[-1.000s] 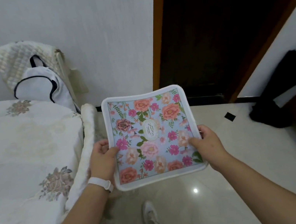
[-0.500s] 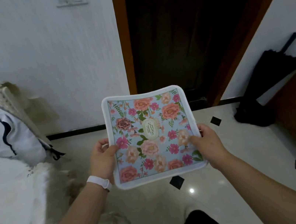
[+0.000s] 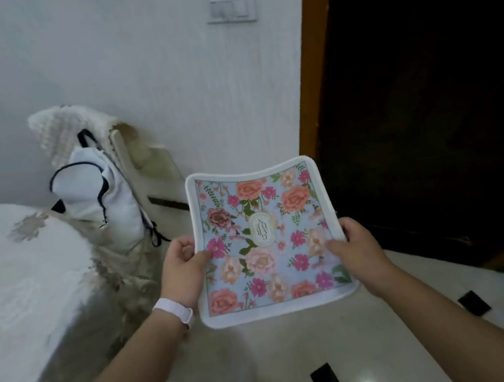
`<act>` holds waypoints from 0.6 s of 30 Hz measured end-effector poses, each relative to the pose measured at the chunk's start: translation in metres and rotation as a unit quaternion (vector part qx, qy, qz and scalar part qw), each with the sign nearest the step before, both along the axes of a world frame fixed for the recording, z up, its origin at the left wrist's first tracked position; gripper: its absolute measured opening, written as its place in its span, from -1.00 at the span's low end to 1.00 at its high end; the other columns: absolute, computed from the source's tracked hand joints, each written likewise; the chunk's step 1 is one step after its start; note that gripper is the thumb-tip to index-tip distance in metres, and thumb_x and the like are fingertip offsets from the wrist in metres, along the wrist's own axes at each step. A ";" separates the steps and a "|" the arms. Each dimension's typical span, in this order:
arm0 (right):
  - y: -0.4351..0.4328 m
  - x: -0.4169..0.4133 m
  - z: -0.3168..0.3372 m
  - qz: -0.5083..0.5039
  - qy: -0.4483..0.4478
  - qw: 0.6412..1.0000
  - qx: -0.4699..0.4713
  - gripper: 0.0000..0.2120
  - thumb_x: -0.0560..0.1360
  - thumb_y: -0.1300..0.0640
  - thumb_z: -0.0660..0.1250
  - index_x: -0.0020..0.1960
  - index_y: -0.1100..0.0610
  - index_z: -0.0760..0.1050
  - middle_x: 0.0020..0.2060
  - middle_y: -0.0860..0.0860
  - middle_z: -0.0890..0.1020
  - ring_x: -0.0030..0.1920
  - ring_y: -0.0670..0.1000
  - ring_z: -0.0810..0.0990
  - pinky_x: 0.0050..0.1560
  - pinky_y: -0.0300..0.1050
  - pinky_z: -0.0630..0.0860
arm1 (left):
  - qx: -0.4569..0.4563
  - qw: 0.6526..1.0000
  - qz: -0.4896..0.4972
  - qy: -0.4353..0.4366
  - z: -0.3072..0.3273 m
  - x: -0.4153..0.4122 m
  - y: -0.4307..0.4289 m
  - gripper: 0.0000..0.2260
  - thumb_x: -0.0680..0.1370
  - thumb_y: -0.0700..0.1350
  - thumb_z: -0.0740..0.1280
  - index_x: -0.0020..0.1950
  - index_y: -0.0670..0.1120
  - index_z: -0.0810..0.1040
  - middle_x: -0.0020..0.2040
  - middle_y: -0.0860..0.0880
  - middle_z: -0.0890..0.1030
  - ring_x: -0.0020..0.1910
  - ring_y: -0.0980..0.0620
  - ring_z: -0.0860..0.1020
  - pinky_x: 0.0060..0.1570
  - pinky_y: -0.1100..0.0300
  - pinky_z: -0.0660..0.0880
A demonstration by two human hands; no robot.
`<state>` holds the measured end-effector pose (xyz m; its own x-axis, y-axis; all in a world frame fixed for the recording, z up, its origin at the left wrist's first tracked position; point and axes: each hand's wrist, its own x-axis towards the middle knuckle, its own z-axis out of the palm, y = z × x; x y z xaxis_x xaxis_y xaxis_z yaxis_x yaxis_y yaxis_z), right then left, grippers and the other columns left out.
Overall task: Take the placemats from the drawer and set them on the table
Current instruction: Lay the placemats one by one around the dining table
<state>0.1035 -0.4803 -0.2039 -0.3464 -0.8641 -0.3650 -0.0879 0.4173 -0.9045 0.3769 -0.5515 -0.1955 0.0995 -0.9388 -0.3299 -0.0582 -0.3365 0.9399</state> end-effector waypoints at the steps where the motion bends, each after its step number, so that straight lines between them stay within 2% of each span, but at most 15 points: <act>1: -0.015 0.001 0.003 0.015 0.001 1.000 -0.005 -0.84 0.56 0.24 0.34 0.01 -0.02 0.49 -0.07 -0.02 0.67 -0.16 -0.03 0.71 -0.27 -0.14 0.63 | -0.004 1.000 0.022 -0.008 0.003 0.004 -0.008 -0.83 0.52 -0.32 0.36 -0.11 -0.09 0.42 -0.10 -0.14 0.68 -0.27 -0.11 0.68 -0.22 -0.05 0.62; 6: -0.085 0.014 0.003 0.058 0.002 0.998 -0.011 -0.82 0.55 0.25 0.32 0.04 -0.01 0.51 -0.05 -0.03 0.68 -0.11 0.01 0.71 -0.13 0.02 0.69 | 0.001 0.995 0.101 0.003 0.006 0.026 -0.044 -0.82 0.50 -0.28 0.40 -0.11 -0.05 0.44 -0.02 -0.18 0.67 -0.11 -0.27 0.66 -0.07 -0.25 0.60; 11: -0.153 0.037 -0.005 0.104 0.009 0.995 0.001 -0.80 0.57 0.27 0.30 0.00 -0.03 0.52 -0.08 -0.04 0.68 -0.13 0.01 0.71 -0.24 -0.07 0.67 | 0.015 0.985 0.165 0.056 -0.014 0.044 -0.081 -0.83 0.52 -0.29 0.38 -0.08 -0.07 0.44 -0.05 -0.16 0.67 -0.17 -0.24 0.66 -0.14 -0.14 0.62; 18: -0.270 0.070 -0.010 0.138 0.062 0.988 0.027 -0.82 0.57 0.23 0.30 0.03 -0.05 0.50 -0.04 -0.01 0.69 -0.09 0.07 0.71 -0.10 0.13 0.68 | 0.053 0.967 0.227 0.099 -0.042 0.070 -0.172 -0.85 0.52 -0.31 0.36 -0.09 -0.08 0.47 -0.04 -0.23 0.66 -0.17 -0.25 0.65 -0.09 -0.22 0.61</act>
<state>0.1737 -0.7499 -0.2139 -0.1452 -0.9123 -0.3830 -0.3141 0.4096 -0.8565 0.4468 -0.7234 -0.2378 0.4190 -0.7733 -0.4759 0.2953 -0.3796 0.8768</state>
